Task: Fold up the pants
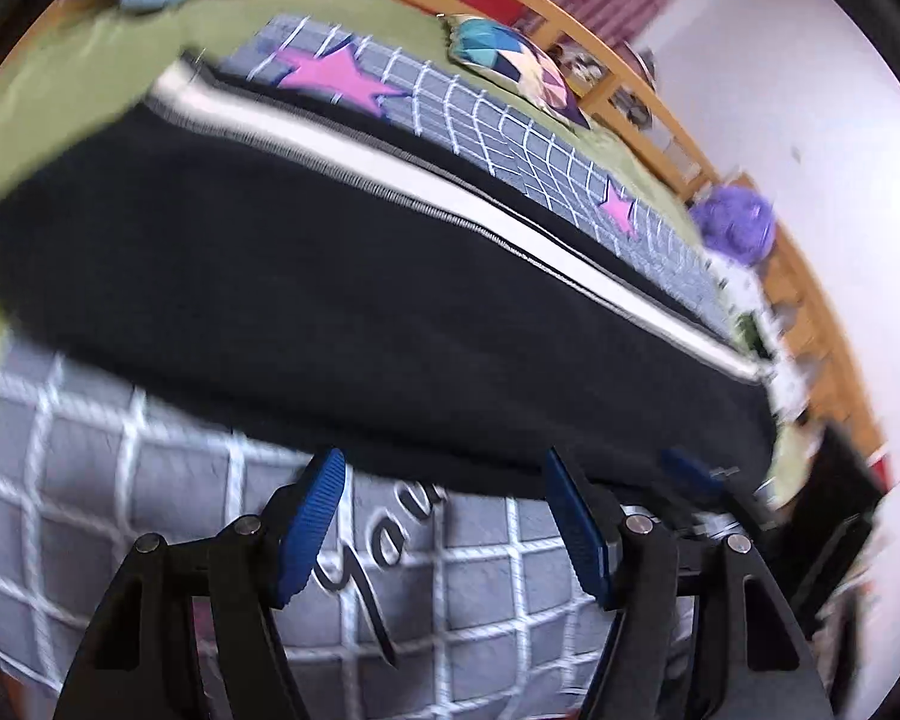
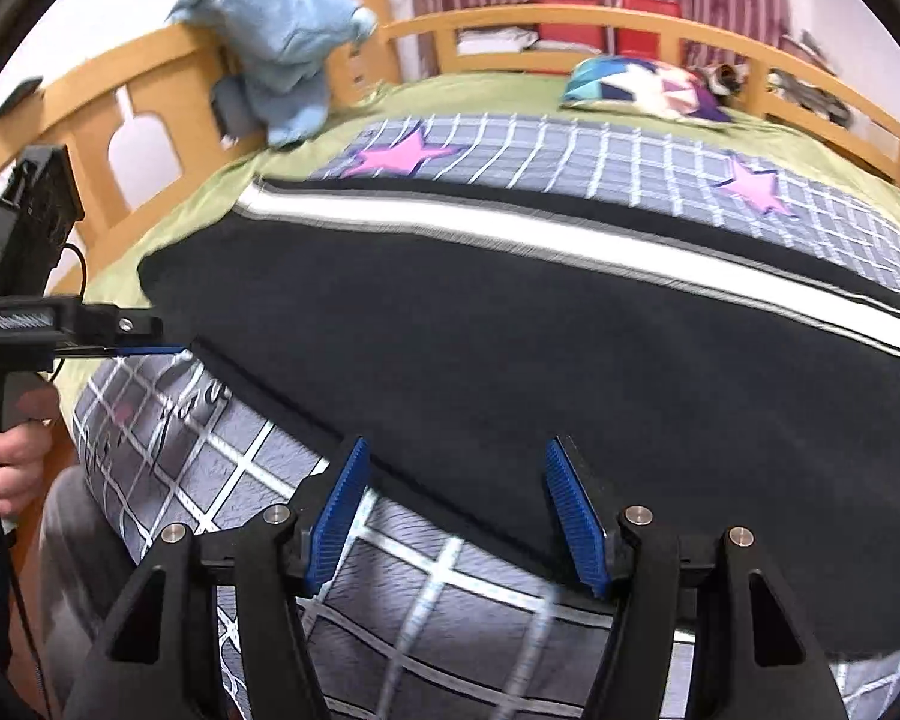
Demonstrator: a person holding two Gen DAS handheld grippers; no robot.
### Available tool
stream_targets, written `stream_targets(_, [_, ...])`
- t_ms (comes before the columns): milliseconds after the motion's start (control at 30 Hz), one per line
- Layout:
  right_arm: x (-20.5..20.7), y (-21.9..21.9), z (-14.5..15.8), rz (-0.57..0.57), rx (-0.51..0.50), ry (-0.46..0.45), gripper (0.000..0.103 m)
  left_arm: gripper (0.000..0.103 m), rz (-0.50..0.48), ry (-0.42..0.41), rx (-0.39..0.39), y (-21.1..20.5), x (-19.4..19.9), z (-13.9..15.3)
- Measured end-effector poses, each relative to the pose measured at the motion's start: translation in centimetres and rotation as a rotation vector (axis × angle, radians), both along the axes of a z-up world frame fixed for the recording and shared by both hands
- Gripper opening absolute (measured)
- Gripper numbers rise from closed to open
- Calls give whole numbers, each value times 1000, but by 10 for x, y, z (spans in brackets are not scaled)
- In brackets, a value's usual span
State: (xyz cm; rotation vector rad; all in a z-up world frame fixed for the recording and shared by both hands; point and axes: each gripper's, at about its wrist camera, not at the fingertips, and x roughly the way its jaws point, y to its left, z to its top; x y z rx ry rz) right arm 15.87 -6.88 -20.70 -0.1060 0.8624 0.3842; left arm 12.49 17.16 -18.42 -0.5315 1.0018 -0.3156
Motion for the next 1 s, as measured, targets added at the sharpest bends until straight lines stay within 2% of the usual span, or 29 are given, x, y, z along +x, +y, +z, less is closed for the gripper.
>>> stream_targets(133, [-4,9,-11,-8,-52,14,57,60,43,20,-75,3,-4,-12])
stream_targets(233, [-6,7,-14,-18,-64,3,49,58,72,17,-133,6,-1,-12])
stream_targets(300, [-5,5,-11,-21,-50,-2,38,58,78,20,-142,5,4,-10])
stream_targets(400, [-1,5,-11,-31,-33,8,28,56,103,32,-120,4,13,-12])
stream_targets(433, [0,7,-13,-32,-34,9,26,51,114,43,-117,4,16,-15])
stream_targets(467, [0,8,-14,-31,-39,7,17,49,125,56,-118,4,19,-18])
stream_targets(500, [-1,10,-15,-27,-44,0,11,41,138,76,-119,4,23,-23])
stream_targets(533, [-2,11,-15,-20,-49,-7,10,21,145,89,-114,5,24,-25])
stream_targets(567, [-4,13,-15,-14,-60,-19,7,7,149,96,-110,6,25,-25])
stream_targets(733, [-22,17,-3,52,-104,-61,6,7,112,51,-70,10,9,-12])
stream_targets(800, [-23,17,-9,66,-124,-47,8,7,113,80,-34,7,10,-21])
stream_targets(867, [-19,18,-21,58,-132,-14,9,10,123,119,-36,7,12,-32])
stream_targets(933, [-21,17,-22,55,-124,-13,17,12,122,126,-64,11,9,-31])
stream_targets(967, [-24,17,-17,85,-117,-6,30,18,111,126,-50,12,6,-27])
stream_targets(1000, [-27,16,-14,116,-103,3,38,20,89,111,14,10,2,-17])
